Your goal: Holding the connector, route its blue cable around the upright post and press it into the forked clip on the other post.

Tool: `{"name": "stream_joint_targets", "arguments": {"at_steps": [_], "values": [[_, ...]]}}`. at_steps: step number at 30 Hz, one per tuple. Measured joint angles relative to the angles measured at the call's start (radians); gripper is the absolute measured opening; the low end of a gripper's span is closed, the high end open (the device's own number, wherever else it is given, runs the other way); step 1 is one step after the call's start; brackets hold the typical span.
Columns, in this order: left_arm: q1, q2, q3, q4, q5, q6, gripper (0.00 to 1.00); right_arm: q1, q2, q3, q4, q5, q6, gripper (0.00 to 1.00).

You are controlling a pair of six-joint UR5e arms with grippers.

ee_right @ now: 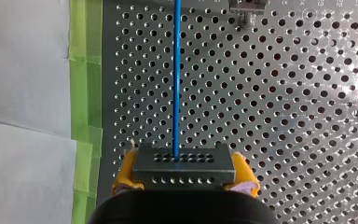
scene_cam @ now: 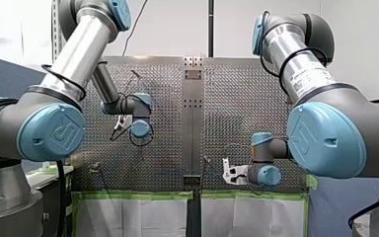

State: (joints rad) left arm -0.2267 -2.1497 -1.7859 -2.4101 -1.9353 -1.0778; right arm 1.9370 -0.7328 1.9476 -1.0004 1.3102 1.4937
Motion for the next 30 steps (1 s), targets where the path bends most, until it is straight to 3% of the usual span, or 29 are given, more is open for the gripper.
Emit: {"name": "stream_joint_targets", "arguments": {"at_steps": [7,30], "values": [[0.010,-0.044,0.013,-0.029,-0.019,0.000,1.00,0.000,0.000,0.000,0.003,0.002,-0.002,0.00],[0.013,-0.053,0.013,-0.190,-0.024,0.001,1.00,0.000,0.000,0.000,0.003,0.003,-0.003,0.00]]}}
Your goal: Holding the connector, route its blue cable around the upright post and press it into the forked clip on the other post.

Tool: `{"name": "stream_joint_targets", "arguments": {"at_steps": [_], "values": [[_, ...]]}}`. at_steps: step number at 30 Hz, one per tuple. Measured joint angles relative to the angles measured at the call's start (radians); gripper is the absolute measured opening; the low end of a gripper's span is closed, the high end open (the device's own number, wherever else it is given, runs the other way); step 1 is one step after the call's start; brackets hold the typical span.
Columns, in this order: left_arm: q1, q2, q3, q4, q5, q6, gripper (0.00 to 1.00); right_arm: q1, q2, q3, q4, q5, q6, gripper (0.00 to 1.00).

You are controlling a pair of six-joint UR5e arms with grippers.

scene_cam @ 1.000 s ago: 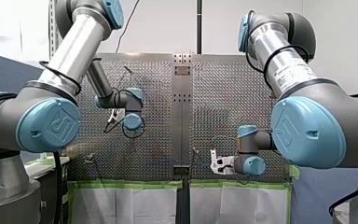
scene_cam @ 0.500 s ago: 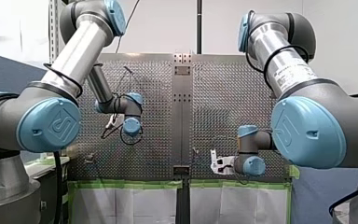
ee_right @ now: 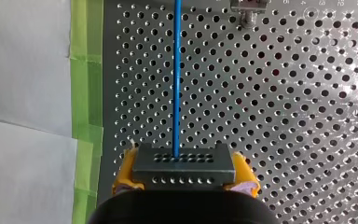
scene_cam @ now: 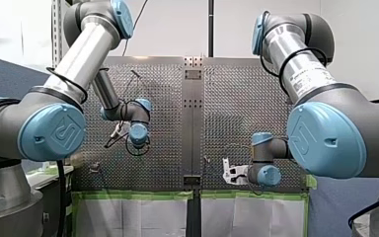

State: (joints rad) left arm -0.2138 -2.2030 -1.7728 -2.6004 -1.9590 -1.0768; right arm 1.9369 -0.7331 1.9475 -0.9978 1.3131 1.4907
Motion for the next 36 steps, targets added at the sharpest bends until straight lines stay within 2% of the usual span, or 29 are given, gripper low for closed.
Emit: {"name": "stream_joint_targets", "arguments": {"at_steps": [11,22,36], "values": [[-0.001,-0.004,-0.001,-0.026,-0.006,0.000,1.00,0.001,-0.001,0.000,0.004,-0.001,-0.002,0.00],[-0.019,-0.090,0.007,-0.048,-0.027,0.038,1.00,0.002,-0.002,0.000,0.006,0.000,-0.002,0.00],[-0.059,-0.110,0.008,-0.053,0.042,0.014,1.00,0.001,-0.001,0.000,0.006,0.000,-0.002,0.00]]}}
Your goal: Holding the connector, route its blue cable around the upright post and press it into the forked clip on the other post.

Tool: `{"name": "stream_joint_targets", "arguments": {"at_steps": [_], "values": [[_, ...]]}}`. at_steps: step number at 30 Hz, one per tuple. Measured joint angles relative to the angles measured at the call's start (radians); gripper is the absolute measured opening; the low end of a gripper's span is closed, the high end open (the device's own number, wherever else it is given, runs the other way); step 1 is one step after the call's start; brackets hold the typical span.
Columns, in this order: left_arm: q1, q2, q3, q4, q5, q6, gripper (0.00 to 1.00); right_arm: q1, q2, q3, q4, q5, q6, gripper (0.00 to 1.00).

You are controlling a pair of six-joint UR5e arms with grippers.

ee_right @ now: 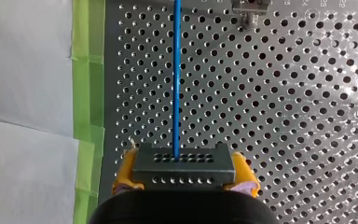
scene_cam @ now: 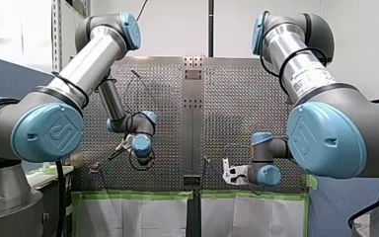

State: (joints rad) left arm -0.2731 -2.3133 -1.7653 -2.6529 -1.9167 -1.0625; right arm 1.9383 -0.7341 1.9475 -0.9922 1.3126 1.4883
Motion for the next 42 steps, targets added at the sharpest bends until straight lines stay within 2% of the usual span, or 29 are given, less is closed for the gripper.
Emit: {"name": "stream_joint_targets", "arguments": {"at_steps": [13,27,34,42], "values": [[-0.025,-0.053,0.000,0.001,-0.016,-0.023,1.00,0.000,-0.001,0.000,0.002,0.001,0.000,0.00],[-0.065,-0.055,0.000,0.004,0.039,-0.081,1.00,0.000,0.000,0.000,0.003,0.001,0.000,0.00],[-0.115,-0.062,0.000,0.006,0.073,-0.141,1.00,0.003,0.000,0.000,0.003,0.001,0.000,0.00],[-0.139,-0.110,0.003,0.029,0.086,-0.208,1.00,0.004,-0.001,0.000,0.002,-0.001,0.000,0.00]]}}
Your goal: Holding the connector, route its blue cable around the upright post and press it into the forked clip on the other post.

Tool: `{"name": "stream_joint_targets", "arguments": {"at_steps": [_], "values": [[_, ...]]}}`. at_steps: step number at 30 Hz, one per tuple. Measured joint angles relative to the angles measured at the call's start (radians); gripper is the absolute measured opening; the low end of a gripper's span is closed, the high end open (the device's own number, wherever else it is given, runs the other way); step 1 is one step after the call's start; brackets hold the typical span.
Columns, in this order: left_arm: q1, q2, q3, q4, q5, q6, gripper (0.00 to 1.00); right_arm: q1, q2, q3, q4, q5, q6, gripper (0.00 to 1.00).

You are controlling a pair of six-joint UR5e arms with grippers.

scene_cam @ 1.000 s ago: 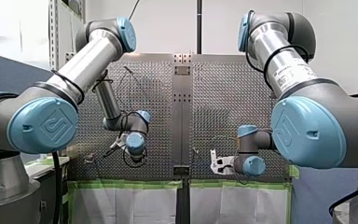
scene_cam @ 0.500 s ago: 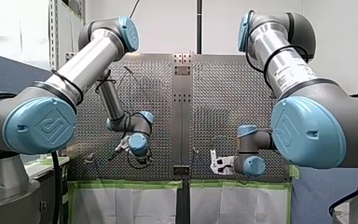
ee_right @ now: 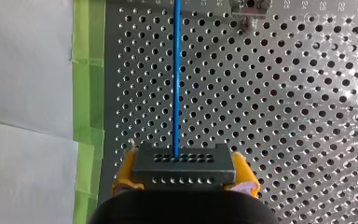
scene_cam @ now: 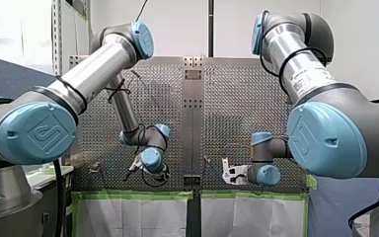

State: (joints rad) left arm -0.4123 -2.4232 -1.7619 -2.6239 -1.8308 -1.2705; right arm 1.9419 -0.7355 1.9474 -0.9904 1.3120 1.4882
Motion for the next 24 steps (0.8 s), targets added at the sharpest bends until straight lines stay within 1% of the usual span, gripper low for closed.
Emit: {"name": "stream_joint_targets", "arguments": {"at_steps": [7,14,19,24], "values": [[-0.020,-0.007,0.019,0.054,0.052,-0.059,1.00,0.003,0.000,0.000,-0.001,-0.002,0.000,0.00],[-0.042,-0.007,0.023,0.115,0.105,-0.120,1.00,0.007,0.000,-0.001,-0.002,-0.005,-0.001,0.00],[-0.058,-0.007,0.023,0.159,0.115,-0.164,1.00,0.009,0.000,-0.001,-0.002,-0.005,-0.003,0.00],[-0.076,-0.007,0.022,0.198,0.108,-0.205,1.00,0.012,0.000,-0.001,-0.004,-0.005,-0.007,0.00]]}}
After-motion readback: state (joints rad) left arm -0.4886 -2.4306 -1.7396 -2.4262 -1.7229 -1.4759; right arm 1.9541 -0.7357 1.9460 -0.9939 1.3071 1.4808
